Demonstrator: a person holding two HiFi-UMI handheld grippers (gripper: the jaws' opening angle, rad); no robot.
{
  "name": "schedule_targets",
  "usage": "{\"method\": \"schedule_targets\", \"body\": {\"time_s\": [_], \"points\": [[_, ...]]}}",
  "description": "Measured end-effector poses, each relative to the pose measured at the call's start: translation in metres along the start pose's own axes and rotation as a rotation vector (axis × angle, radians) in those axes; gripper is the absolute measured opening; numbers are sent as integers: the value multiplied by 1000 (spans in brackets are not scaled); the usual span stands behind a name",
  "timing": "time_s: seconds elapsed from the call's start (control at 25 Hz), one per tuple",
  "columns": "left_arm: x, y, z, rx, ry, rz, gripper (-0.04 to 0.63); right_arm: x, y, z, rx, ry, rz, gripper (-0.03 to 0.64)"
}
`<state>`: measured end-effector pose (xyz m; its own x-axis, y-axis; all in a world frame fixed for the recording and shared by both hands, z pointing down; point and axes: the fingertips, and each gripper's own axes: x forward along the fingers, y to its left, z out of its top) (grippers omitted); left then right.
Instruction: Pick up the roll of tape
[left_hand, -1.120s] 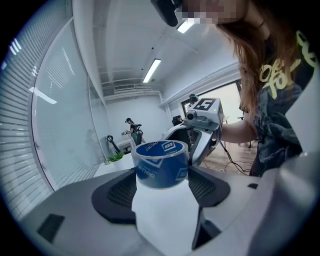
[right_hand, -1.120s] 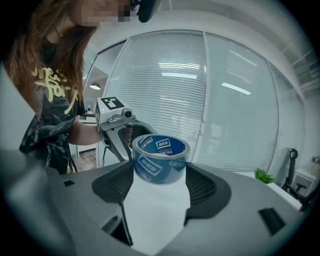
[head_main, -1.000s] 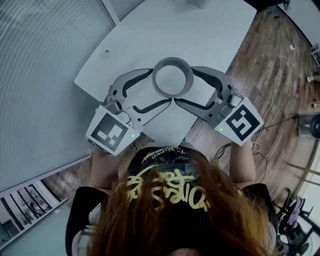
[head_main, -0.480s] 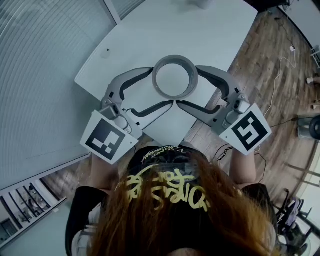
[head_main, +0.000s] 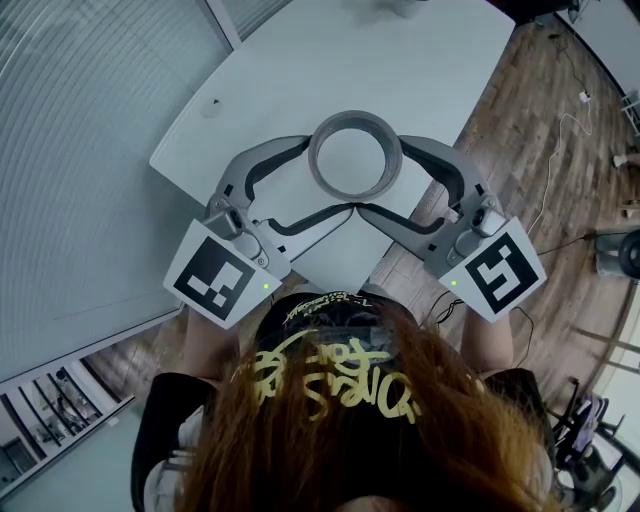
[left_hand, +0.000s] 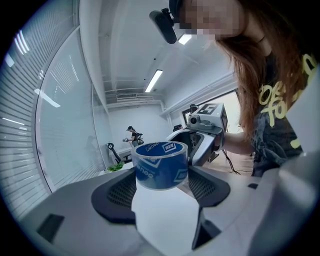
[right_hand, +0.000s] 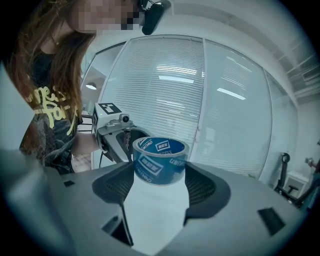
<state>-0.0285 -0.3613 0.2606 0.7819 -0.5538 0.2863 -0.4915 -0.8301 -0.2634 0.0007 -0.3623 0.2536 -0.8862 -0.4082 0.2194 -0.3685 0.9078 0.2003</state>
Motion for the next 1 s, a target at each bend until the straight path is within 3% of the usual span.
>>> {"method": "schedule_targets", "body": {"time_s": [1.0], "points": [[-2, 1, 2, -41, -31, -17, 324, -3, 0, 5, -17, -4, -9, 325]]}}
